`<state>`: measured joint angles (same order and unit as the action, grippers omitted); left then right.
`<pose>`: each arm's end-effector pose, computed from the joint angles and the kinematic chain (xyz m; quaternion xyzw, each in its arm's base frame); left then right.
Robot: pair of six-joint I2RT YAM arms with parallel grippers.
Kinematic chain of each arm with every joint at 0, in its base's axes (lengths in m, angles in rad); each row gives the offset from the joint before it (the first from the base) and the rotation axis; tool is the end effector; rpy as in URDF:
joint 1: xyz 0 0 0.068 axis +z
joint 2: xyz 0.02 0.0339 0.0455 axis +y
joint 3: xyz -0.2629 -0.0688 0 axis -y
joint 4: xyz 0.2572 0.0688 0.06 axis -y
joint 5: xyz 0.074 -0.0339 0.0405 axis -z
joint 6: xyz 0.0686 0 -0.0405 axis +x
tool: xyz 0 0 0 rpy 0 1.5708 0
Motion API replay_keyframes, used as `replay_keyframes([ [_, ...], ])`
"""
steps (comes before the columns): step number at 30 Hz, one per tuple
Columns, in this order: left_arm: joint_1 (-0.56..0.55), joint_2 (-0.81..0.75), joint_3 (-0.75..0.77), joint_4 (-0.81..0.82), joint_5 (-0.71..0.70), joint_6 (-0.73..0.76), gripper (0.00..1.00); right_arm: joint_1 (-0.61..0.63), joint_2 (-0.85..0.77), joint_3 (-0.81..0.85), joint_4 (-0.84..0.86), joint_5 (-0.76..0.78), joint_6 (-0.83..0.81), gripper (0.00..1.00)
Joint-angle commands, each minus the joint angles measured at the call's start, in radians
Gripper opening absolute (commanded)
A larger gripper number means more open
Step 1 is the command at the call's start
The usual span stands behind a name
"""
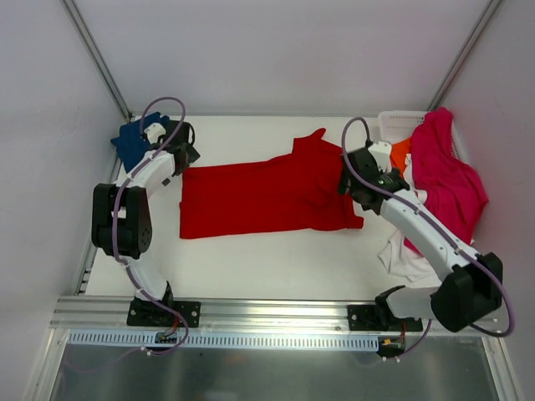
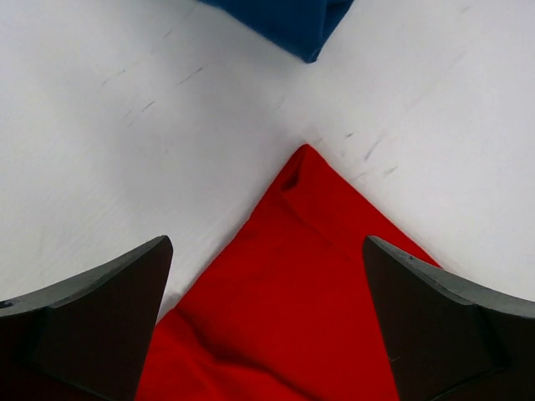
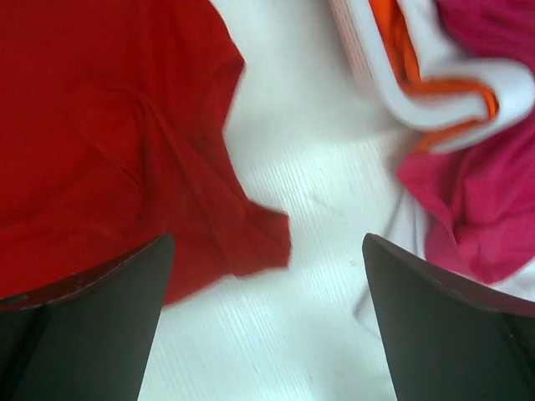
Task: Fold and stack the t-shirts
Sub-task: Fold the tshirt
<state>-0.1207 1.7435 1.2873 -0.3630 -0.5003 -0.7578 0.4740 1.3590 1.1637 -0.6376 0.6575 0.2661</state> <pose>0.4151 -0.0172 0.2150 -0.3685 0.8275 0.0572 0.4198 0.2994 0.1065 0.2845 0.0242 0.8901 -0.1573 0.4271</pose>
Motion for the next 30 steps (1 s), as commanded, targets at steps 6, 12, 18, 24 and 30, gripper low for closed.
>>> replay_keyframes([
  [6,0.087,0.129,-0.034,0.145,0.359,-0.075,0.94,0.012,-0.300,-0.199,-0.069,-0.038,0.027,0.99],
  [12,0.092,0.120,-0.140,0.334,0.401,-0.118,0.90,0.014,-0.389,-0.222,-0.132,-0.001,0.009,1.00],
  [18,0.093,0.129,-0.137,0.357,0.391,-0.118,0.89,0.012,-0.402,-0.256,-0.128,0.004,0.012,0.99],
  [24,0.101,0.114,-0.122,0.331,0.336,-0.081,0.87,0.014,-0.363,-0.262,-0.114,-0.001,0.021,0.99],
  [30,0.110,0.093,-0.108,0.305,0.266,-0.043,0.87,0.014,-0.325,-0.257,-0.090,-0.012,0.021,1.00],
])
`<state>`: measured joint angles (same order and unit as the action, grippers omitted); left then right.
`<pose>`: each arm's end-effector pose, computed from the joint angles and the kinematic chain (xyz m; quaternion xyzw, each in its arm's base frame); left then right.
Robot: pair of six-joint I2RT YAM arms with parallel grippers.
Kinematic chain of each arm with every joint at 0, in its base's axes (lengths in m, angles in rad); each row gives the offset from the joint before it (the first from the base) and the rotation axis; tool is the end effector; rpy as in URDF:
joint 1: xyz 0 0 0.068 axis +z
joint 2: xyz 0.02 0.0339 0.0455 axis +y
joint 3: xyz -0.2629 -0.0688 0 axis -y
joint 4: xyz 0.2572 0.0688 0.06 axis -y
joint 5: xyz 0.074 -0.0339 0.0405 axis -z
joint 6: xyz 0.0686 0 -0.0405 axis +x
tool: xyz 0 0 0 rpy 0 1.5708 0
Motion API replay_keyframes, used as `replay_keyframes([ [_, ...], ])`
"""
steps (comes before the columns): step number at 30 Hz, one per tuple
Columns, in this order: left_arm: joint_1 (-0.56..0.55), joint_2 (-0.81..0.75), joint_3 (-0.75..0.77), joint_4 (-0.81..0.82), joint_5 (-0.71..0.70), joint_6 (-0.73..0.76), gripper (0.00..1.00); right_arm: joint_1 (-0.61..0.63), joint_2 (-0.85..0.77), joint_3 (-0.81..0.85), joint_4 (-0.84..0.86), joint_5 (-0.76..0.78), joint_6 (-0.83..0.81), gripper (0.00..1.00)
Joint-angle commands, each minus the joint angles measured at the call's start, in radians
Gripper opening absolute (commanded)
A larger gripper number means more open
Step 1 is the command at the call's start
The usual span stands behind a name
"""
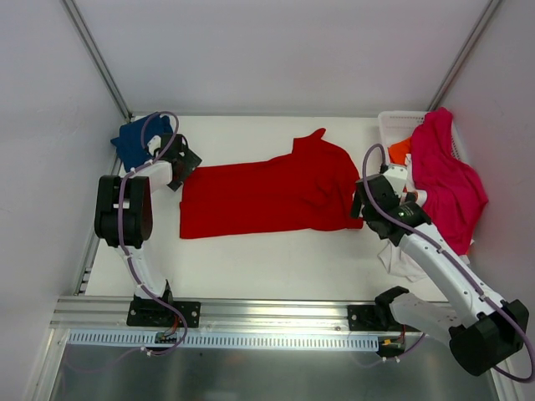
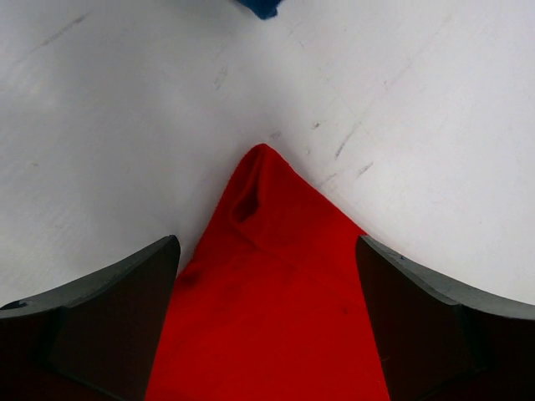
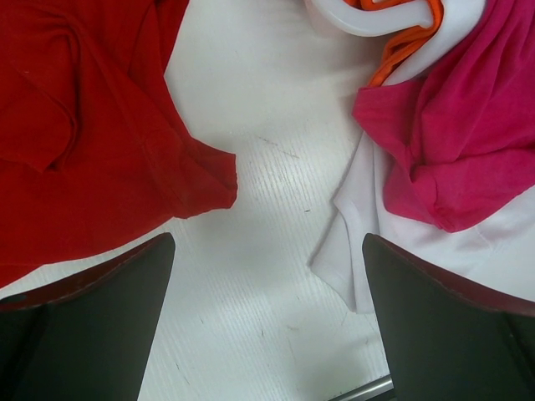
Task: Fold and stack the t-shirts
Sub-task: Fold the tshirt
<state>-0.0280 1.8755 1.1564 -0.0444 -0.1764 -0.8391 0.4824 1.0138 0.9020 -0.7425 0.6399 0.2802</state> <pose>0.4343 -0.0001 0.1421 -0.3932 0.8281 -0.0909 0.3891 0.2210 0.0695 0.2703 0.0200 0.8956 -0.1495 0.4185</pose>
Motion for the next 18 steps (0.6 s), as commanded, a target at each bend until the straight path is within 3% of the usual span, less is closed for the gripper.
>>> replay_keyframes([
  [1,0.020,-0.036,0.026,-0.015,-0.058,0.043,0.87,0.005,0.025,0.006,0.018,0.004,0.005,1.00],
  [18,0.063,0.031,0.094,-0.015,-0.020,0.051,0.83,0.005,0.124,0.014,0.065,0.004,-0.003,0.99],
])
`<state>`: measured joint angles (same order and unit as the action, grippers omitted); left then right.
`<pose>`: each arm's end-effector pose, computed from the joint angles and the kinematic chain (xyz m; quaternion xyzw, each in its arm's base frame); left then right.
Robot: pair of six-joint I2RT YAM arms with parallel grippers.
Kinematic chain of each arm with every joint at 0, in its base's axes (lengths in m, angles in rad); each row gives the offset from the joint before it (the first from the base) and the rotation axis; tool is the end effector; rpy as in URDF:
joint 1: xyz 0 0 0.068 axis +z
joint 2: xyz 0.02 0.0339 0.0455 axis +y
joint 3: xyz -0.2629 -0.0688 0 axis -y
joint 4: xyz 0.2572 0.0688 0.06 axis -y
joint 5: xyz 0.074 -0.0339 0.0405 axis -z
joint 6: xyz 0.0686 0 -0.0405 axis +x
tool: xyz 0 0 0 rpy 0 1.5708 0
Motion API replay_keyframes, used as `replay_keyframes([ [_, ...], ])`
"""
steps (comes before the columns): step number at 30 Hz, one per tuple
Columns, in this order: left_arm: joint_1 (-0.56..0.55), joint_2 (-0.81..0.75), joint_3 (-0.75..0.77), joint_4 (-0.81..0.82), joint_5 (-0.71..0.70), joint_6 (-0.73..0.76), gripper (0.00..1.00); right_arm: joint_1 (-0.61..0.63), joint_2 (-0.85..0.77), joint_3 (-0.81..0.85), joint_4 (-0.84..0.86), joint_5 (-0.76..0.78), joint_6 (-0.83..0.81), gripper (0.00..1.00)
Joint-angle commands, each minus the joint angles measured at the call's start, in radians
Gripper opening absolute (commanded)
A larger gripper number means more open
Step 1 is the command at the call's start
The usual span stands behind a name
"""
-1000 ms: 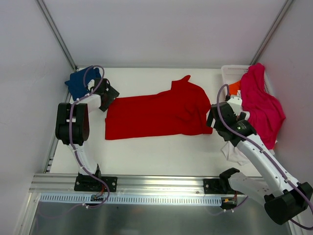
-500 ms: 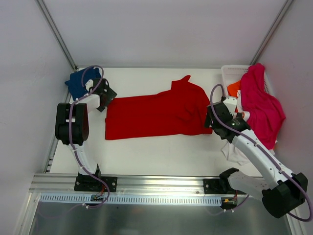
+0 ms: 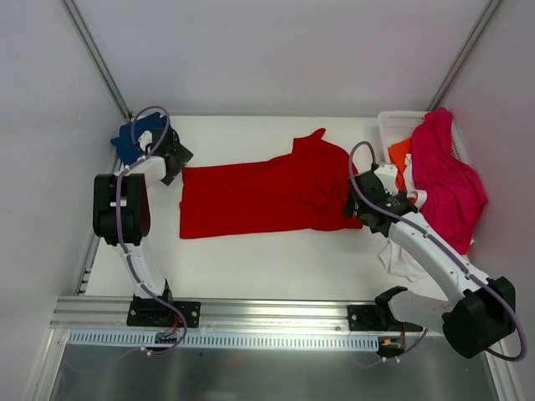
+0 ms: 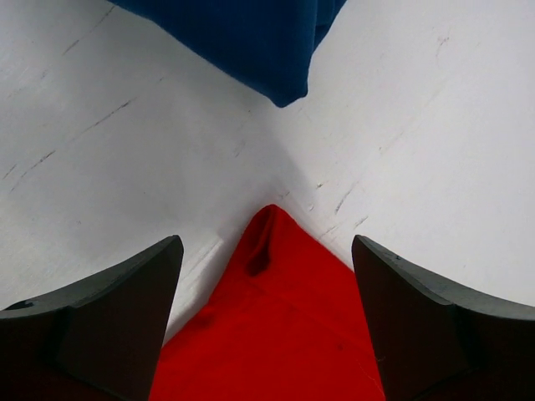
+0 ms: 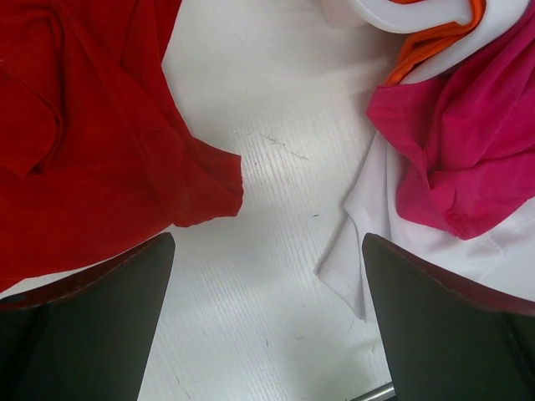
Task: Fold and stack the t-shirts
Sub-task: Fold the tshirt
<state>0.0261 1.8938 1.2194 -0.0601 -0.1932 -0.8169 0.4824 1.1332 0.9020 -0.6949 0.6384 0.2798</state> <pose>0.4462 0.0248 0.1543 -0.4079 0.8139 -0.0743 0.4069 0.2407 0.0799 0.2479 0.0078 0.9060 -0.1644 0.3899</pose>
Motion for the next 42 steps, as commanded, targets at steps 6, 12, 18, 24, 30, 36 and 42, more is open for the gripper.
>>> replay_keyframes([
  [6,0.014,0.021,0.037,0.002,0.057,0.010,0.81,0.005,0.034,0.021,0.031,0.006,-0.002,1.00],
  [12,0.005,0.019,0.045,0.002,0.074,0.007,0.80,0.005,0.050,0.021,0.037,0.000,-0.001,0.99],
  [18,0.005,0.028,0.060,0.002,0.086,0.010,0.71,0.007,0.057,0.020,0.035,0.006,-0.002,0.99],
  [24,0.001,0.027,0.065,0.002,0.089,0.018,0.65,0.005,0.074,0.018,0.038,0.015,-0.004,0.99],
  [30,0.000,0.030,0.063,0.000,0.097,0.015,0.63,0.007,0.085,0.015,0.044,0.021,-0.004,0.99],
  [36,-0.008,0.036,0.069,0.000,0.098,0.016,0.62,0.007,0.094,0.012,0.049,0.024,-0.004,1.00],
  [42,-0.014,0.050,0.072,0.002,0.097,0.016,0.60,0.007,0.097,0.006,0.052,0.029,-0.002,0.99],
])
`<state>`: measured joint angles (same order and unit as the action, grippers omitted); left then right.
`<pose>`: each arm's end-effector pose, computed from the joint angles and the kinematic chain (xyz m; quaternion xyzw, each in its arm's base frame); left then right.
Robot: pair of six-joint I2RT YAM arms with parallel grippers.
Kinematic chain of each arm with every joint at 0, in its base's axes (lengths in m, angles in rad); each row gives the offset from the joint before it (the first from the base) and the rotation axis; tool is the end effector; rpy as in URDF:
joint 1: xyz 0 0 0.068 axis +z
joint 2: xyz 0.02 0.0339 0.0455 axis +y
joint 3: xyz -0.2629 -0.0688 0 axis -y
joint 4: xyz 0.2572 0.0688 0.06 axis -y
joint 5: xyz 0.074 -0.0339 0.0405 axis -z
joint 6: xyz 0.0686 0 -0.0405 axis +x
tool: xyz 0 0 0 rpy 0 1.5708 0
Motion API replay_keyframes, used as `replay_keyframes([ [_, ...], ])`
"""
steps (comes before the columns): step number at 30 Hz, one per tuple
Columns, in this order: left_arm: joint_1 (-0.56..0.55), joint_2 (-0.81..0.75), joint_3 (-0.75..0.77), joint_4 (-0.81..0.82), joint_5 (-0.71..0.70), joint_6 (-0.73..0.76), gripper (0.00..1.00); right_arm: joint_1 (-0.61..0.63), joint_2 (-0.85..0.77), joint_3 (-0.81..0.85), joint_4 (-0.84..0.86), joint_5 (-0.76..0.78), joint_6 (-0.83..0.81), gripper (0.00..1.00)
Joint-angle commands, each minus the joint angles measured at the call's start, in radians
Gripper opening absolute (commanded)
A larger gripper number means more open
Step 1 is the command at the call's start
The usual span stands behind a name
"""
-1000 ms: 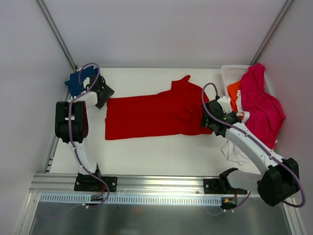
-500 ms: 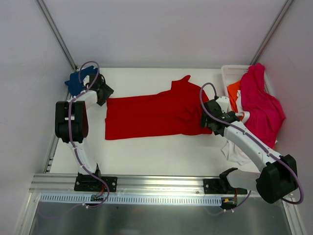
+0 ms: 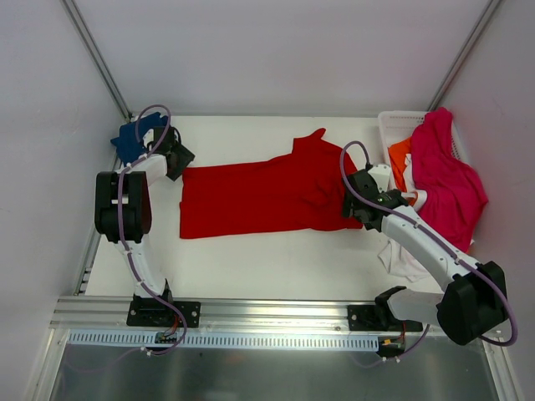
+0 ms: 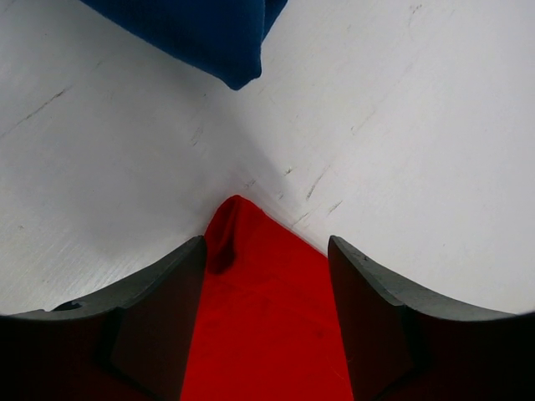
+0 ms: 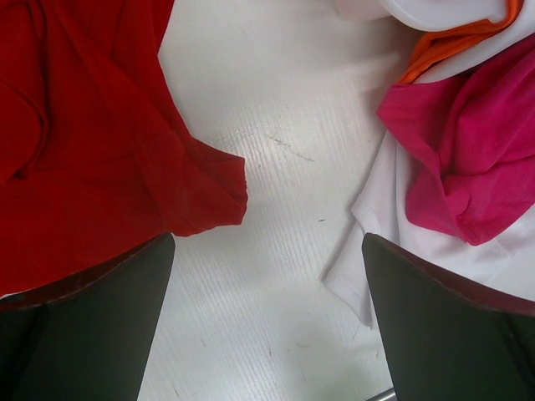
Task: Fold and stack the t-shirts
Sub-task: Fold the tshirt
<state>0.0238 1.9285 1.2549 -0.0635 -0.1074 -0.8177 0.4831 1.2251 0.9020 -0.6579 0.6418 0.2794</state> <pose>0.4555 0.0182 0.1506 -0.3928 0.8245 -0.1110 0.3918 0.2543 0.0870 0.2289 -0.0011 0.9126 -0.1775 0.3683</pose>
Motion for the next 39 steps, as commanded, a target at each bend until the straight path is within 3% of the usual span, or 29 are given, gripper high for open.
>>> replay_keyframes([
  [1,-0.012,0.017,0.037,0.005,0.011,0.015,0.60,0.006,0.005,0.005,0.017,0.027,0.000,1.00],
  [9,-0.016,0.021,0.041,0.004,0.008,0.018,0.46,0.006,0.013,-0.009,0.021,0.029,0.004,0.99],
  [15,-0.015,0.026,0.038,0.004,0.014,0.017,0.42,0.006,0.004,-0.012,0.021,0.033,0.001,1.00],
  [18,-0.016,0.026,0.037,0.004,0.014,0.018,0.33,0.006,0.005,-0.015,0.020,0.035,0.004,0.99],
  [19,-0.016,0.027,0.037,0.004,0.014,0.018,0.23,0.006,0.008,-0.017,0.021,0.033,0.006,0.99],
  [22,-0.016,0.033,0.041,0.004,0.017,0.023,0.10,0.006,0.017,-0.020,0.023,0.036,0.009,0.99],
  [25,-0.018,0.043,0.044,0.002,0.020,0.026,0.00,0.006,0.030,-0.018,0.030,0.032,0.010,0.99],
  [28,-0.016,0.040,0.044,0.004,0.017,0.028,0.00,0.005,0.050,0.000,0.049,0.021,-0.003,1.00],
  [35,-0.007,0.033,0.043,0.002,-0.020,0.054,0.00,-0.060,0.226,0.257,0.141,-0.198,-0.133,0.99],
  [39,-0.001,0.041,0.049,0.004,0.000,0.057,0.00,-0.106,0.486,0.589,0.155,-0.367,-0.200,0.99],
])
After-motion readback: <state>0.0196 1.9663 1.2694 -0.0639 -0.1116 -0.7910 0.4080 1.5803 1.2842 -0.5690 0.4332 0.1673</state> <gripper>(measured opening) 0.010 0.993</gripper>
